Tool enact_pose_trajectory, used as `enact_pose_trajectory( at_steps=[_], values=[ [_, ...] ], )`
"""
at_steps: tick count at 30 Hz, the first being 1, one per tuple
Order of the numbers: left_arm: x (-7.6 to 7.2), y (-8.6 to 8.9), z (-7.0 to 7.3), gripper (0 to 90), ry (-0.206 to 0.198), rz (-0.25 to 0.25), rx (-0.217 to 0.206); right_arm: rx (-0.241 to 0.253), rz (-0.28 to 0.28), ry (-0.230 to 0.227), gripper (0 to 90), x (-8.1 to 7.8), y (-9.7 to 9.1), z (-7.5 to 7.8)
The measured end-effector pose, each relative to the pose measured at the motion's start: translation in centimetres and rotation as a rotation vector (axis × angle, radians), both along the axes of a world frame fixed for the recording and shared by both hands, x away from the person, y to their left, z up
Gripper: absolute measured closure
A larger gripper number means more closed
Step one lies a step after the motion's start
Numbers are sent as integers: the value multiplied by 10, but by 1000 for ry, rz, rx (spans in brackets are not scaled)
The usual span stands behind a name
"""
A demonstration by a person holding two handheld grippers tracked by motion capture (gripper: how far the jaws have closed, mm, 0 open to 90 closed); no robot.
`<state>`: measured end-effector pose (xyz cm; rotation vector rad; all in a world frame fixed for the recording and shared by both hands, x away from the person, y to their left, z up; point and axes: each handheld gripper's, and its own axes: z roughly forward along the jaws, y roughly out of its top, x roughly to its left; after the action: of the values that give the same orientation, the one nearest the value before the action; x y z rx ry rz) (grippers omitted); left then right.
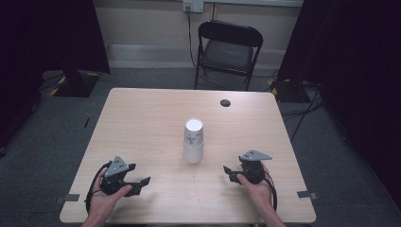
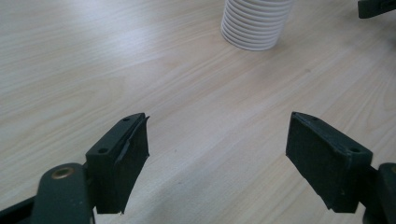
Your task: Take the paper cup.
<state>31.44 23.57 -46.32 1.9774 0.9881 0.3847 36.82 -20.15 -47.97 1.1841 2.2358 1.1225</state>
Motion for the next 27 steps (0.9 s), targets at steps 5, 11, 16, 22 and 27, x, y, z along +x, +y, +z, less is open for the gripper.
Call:
enact_pose_trajectory(
  at_steps=[5,11,16,22,27],
  values=[
    [-1,-4,-1,216,-3,-13,-1,4,-15,13,222,-2,-7,5],
    [-1,-4,0,215,-15,-26,23,9,-11,16,230,-3,-8,6],
    [-1,-2,0,216,-14,-10,18,27,11,18,264,-5,-5,8],
    [-5,2,2,216,-18,9,2,40,26,-1,271,-8,-1,17],
    [-7,5,5,216,-41,13,-9,58,61,-13,298,-13,0,25]
  ],
)
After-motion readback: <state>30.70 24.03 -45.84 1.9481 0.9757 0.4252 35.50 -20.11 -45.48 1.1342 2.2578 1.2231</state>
